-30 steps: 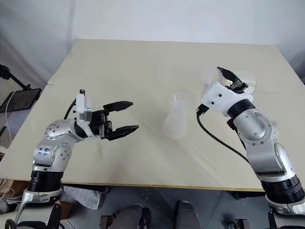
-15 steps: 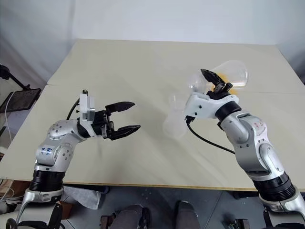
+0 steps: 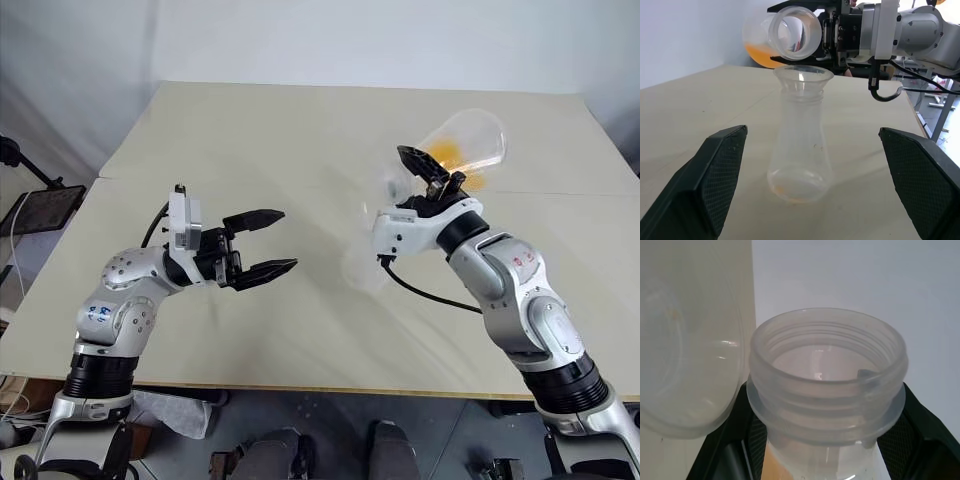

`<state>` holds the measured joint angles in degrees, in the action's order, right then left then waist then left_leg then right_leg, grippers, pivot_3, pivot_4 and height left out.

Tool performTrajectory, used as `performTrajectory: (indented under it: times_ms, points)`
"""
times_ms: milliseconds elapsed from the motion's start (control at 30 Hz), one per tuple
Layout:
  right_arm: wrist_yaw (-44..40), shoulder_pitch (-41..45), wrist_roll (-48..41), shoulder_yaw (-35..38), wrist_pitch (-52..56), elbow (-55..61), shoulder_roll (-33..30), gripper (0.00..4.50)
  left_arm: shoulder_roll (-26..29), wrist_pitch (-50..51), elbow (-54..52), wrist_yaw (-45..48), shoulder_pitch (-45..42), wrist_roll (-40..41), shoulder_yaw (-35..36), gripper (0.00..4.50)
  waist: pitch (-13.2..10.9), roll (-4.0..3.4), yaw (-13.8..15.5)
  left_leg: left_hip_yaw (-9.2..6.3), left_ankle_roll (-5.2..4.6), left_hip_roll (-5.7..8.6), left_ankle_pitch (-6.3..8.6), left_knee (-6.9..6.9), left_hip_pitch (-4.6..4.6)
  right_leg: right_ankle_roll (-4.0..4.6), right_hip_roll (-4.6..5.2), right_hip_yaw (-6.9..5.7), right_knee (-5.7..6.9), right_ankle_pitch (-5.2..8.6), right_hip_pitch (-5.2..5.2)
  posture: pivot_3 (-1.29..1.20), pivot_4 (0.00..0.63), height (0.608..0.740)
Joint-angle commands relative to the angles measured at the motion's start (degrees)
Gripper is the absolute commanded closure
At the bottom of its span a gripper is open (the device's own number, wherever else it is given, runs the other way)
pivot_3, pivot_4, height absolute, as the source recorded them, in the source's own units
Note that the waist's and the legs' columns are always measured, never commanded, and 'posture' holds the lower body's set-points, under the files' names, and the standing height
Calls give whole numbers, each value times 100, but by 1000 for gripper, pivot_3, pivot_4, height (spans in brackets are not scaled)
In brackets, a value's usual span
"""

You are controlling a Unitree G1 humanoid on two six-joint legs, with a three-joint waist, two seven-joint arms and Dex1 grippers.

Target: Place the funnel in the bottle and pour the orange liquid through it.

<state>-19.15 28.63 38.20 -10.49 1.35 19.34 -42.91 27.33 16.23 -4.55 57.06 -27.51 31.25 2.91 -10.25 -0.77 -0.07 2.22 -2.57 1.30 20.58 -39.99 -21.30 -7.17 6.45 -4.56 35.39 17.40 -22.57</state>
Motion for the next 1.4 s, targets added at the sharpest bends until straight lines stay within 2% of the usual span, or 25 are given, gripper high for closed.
performTrajectory:
  times_ms: [33, 1400]
  points:
    - [150, 101, 207, 237, -162, 100, -18, 2036, -10, -35, -249, -36, -87, 54, 30, 0, 0, 0, 0, 0, 0, 0, 0, 0, 0, 0, 0, 0, 0, 0, 0, 0, 150, 740]
    - [578, 13, 1196, 547, -1083, -284, -230, 2036, -15, -96, -207, -4, -60, 58, 72, 0, 0, 0, -3, 0, 2, -1, -1, 0, 0, 0, -2, 0, 0, 0, 0, 0, 150, 740]
